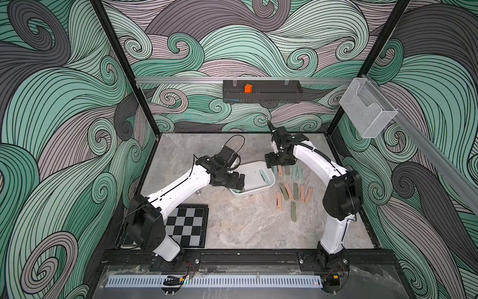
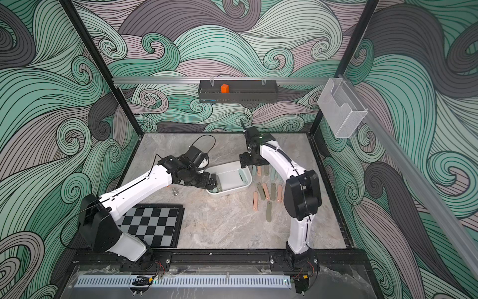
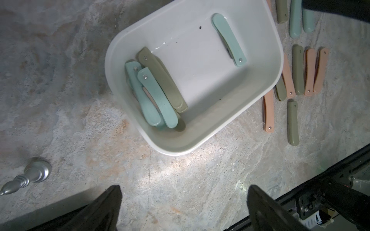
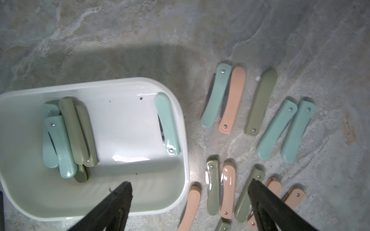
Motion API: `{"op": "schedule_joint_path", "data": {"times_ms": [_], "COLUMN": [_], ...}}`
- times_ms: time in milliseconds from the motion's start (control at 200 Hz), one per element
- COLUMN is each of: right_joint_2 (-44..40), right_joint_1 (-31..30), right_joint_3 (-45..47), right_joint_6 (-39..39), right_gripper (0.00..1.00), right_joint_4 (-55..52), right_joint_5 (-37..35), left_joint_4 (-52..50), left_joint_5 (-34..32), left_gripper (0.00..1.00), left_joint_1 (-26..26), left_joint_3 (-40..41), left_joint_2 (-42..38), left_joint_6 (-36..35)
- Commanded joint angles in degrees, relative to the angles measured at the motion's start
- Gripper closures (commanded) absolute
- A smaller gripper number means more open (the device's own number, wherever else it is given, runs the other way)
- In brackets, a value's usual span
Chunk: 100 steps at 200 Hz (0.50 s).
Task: Take the fruit knife out of the storage box
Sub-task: Pick up the fruit knife from the storage box.
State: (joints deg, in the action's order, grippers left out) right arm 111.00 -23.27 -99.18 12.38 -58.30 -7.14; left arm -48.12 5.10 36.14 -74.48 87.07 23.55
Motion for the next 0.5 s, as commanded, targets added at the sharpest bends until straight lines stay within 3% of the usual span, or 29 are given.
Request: {"op": "schedule_joint_path", "data": {"times_ms": [0, 300, 495], "right_joint_2": [3.67, 10.99, 15.33], "right_joint_1": [-2.90, -8.33, -8.13], "right_joint_3": [-1.88, -4.97, -6.56], "right_joint_6": [-0.23, -1.69, -3.67], "right_gripper": [0.09, 0.42, 0.44], "right_joint_4": [-1.81, -1.81, -2.17], "right_joint_5": [-0.81, -4.22, -7.95], "left_joint_4": [-0.84, -1.67, -1.29], "left_joint_5": [-1.27, -3.90, -5.52], "left_gripper": [0.01, 0.01, 0.01], "left_joint_1": [-1.22, -2.65, -2.92], "left_joint_3": [1.90, 7.62, 9.94], "left_joint_2": [-3.58, -10.95, -13.82], "left_joint_6": [1.56, 3.75, 4.59]}}
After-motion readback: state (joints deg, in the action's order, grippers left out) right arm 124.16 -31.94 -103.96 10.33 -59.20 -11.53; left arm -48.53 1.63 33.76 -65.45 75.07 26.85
